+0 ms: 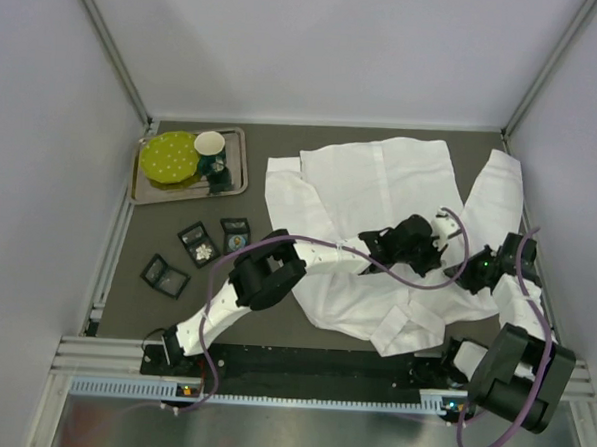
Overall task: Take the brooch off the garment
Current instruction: Remove the brooch from the clothes.
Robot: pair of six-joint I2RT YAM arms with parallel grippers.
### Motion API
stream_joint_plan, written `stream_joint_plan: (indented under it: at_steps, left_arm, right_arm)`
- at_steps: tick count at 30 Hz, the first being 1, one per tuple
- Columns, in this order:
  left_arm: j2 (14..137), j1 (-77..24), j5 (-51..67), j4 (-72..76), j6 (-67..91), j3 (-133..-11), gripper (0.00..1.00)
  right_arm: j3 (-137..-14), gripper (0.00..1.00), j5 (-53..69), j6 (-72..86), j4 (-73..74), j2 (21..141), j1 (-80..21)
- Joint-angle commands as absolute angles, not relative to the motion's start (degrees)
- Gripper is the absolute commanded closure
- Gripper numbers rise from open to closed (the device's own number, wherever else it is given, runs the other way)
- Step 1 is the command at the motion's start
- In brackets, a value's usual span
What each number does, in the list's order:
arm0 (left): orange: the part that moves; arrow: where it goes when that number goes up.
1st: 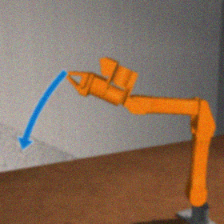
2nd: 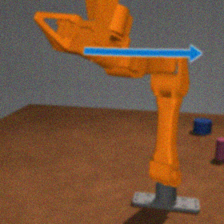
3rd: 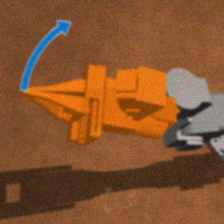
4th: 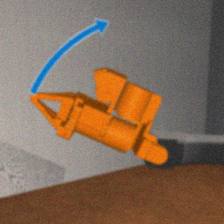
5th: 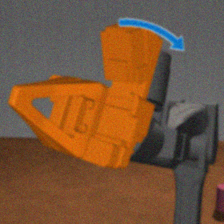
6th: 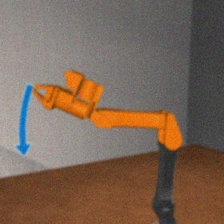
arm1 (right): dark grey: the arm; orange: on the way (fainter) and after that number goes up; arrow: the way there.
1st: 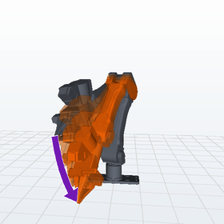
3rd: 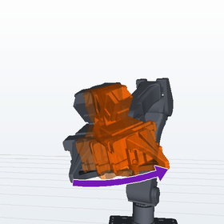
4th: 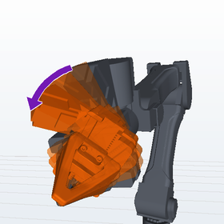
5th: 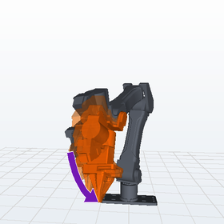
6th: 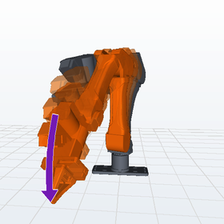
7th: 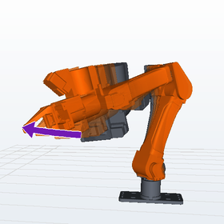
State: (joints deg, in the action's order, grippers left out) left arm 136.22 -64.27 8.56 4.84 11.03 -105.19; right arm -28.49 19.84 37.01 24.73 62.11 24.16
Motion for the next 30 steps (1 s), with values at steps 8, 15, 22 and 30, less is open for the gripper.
stream_joint_plan:
  at_steps: [8,15,22,30]
  left_arm:
    - [132.4,-66.9,4.0,9.8,5.2,-104.3,1.00]
    - [132.1,-67.0,4.0,9.9,4.7,-104.2,1.00]
    - [131.2,-67.1,5.0,13.1,4.0,-100.9,1.00]
    - [129.8,-67.1,3.6,16.0,4.3,-98.8,1.00]
  right_arm:
    - [-27.2,0.87,21.5,36.9,22.6,60.9,24.3]
    - [-27.7,0.88,21.1,38.1,22.6,59.8,24.3]
    - [-28.0,0.89,22.0,40.2,21.9,59.4,24.3]
    - [-28.0,0.90,22.5,40.7,21.4,61.8,24.3]
